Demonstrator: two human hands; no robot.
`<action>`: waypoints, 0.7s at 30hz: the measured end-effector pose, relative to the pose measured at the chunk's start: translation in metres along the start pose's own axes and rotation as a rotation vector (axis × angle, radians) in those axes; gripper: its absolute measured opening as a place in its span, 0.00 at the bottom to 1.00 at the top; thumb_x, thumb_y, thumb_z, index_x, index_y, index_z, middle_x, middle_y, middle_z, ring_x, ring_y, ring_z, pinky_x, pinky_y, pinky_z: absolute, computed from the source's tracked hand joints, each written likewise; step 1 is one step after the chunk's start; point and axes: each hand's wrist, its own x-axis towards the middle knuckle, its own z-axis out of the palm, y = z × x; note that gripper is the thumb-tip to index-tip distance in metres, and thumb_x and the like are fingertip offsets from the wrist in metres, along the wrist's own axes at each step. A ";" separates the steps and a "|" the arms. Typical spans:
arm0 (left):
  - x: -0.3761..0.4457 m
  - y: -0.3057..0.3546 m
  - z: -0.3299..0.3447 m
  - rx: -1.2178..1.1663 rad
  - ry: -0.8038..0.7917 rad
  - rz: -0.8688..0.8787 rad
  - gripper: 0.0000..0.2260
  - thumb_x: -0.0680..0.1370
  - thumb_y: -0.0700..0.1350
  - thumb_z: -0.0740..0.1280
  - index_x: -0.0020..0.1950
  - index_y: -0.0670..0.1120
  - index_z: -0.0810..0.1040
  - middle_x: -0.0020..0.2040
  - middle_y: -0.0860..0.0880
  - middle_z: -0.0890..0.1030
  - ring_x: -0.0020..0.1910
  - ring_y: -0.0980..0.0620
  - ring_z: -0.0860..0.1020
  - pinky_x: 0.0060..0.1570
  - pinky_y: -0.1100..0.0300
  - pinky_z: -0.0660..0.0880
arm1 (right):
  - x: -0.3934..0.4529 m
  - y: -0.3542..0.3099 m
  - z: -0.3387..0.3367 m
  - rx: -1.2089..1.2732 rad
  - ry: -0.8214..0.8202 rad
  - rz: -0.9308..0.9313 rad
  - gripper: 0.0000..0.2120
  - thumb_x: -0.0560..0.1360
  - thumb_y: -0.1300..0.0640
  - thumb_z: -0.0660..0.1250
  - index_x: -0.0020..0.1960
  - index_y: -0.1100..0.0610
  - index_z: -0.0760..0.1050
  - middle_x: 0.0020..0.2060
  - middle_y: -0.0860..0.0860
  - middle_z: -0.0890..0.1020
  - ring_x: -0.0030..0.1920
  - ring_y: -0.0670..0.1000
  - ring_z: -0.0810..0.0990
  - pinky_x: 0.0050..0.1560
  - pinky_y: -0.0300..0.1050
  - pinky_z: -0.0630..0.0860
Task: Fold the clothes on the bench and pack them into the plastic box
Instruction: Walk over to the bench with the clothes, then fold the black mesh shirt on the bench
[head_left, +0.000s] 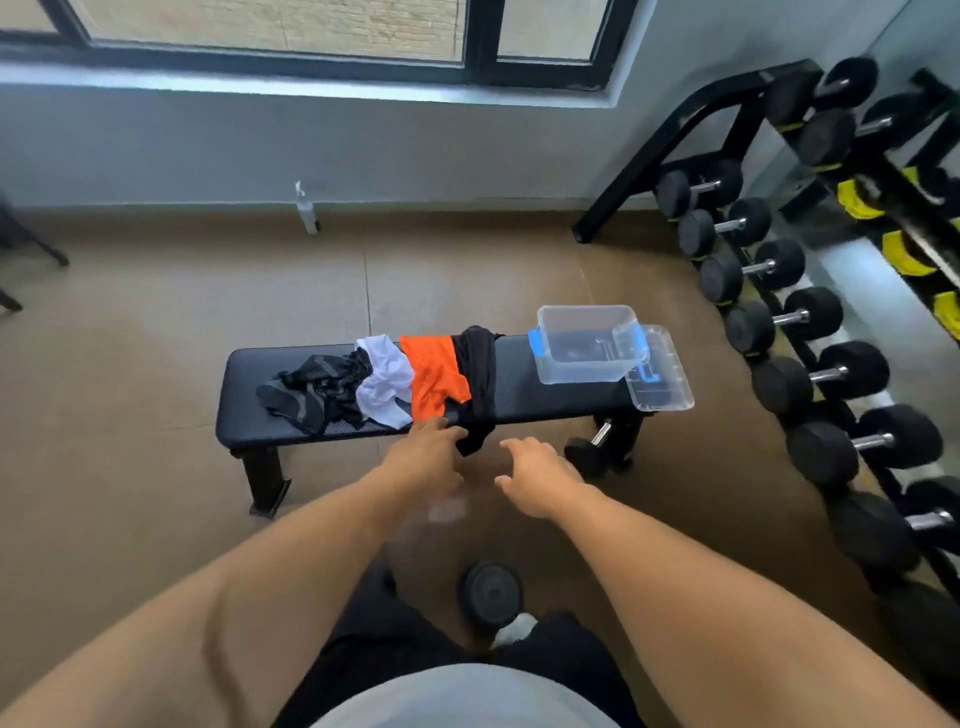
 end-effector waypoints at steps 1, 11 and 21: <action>0.011 0.004 -0.003 -0.001 -0.004 -0.022 0.34 0.72 0.50 0.73 0.77 0.52 0.65 0.75 0.48 0.65 0.74 0.45 0.63 0.66 0.47 0.71 | 0.015 0.006 -0.010 -0.025 -0.012 -0.007 0.29 0.80 0.47 0.65 0.79 0.49 0.62 0.74 0.52 0.69 0.73 0.57 0.68 0.70 0.58 0.71; 0.147 -0.043 -0.033 -0.061 0.036 -0.045 0.25 0.73 0.49 0.67 0.70 0.50 0.70 0.69 0.46 0.70 0.68 0.42 0.70 0.61 0.46 0.73 | 0.170 -0.016 -0.064 -0.017 -0.041 -0.028 0.26 0.79 0.50 0.65 0.76 0.49 0.65 0.69 0.54 0.73 0.67 0.58 0.73 0.64 0.58 0.75; 0.323 -0.111 0.028 -0.114 0.170 -0.070 0.30 0.76 0.44 0.68 0.77 0.47 0.64 0.77 0.44 0.64 0.75 0.43 0.64 0.69 0.49 0.67 | 0.400 0.000 -0.026 -0.020 -0.061 -0.099 0.26 0.80 0.52 0.63 0.77 0.51 0.63 0.71 0.55 0.70 0.69 0.59 0.72 0.64 0.59 0.74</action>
